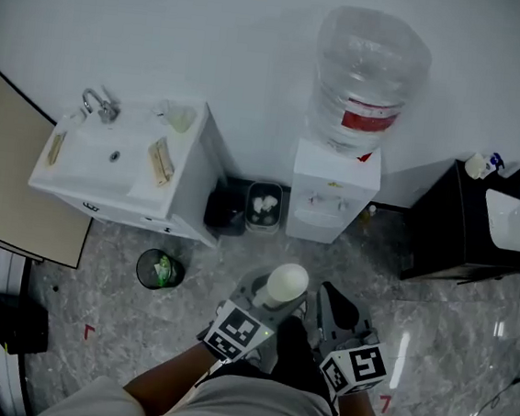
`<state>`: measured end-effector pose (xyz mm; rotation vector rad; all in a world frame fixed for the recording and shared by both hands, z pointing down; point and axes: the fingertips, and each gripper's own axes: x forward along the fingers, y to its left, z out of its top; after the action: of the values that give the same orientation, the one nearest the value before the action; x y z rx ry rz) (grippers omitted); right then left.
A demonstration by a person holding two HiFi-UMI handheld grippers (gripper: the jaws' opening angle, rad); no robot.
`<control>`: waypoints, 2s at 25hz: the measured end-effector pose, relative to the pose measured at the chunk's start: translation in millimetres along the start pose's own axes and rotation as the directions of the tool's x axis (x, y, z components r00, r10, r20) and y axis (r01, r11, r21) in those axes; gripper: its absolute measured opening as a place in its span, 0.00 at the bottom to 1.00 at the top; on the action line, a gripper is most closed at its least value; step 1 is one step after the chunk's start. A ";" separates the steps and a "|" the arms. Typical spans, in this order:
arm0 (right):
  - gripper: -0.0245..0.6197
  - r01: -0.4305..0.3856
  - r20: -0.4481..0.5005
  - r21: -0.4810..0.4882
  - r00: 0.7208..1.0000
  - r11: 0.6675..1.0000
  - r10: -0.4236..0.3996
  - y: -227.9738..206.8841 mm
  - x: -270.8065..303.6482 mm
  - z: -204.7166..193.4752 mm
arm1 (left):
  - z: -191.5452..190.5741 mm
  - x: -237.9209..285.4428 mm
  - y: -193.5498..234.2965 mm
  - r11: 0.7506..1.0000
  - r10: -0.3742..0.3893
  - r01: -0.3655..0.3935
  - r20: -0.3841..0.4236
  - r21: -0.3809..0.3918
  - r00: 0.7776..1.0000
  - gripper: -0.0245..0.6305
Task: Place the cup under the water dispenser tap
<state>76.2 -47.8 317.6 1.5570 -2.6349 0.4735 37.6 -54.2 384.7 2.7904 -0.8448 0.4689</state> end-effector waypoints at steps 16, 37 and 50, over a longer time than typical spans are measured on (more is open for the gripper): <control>0.06 -0.050 -0.041 0.019 0.998 0.999 0.051 -134.1 135.9 -17.0 | -33.1 153.2 110.2 0.999 0.004 -0.006 0.033 0.046 0.999 0.43; 0.06 -0.030 -0.014 0.009 0.999 1.000 0.030 -206.2 242.4 -197.1 | -340.6 372.3 222.5 0.998 0.062 -0.062 -0.001 0.030 0.998 0.43; 0.06 -0.055 -0.073 0.002 0.996 0.998 0.055 -219.5 241.2 -235.6 | -405.7 437.7 252.3 0.985 0.169 -0.167 -0.052 0.036 0.984 0.43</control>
<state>119.0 -284.2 640.4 1.4410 -2.6289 0.5227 140.8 -374.2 938.6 2.7329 -1.0741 0.5883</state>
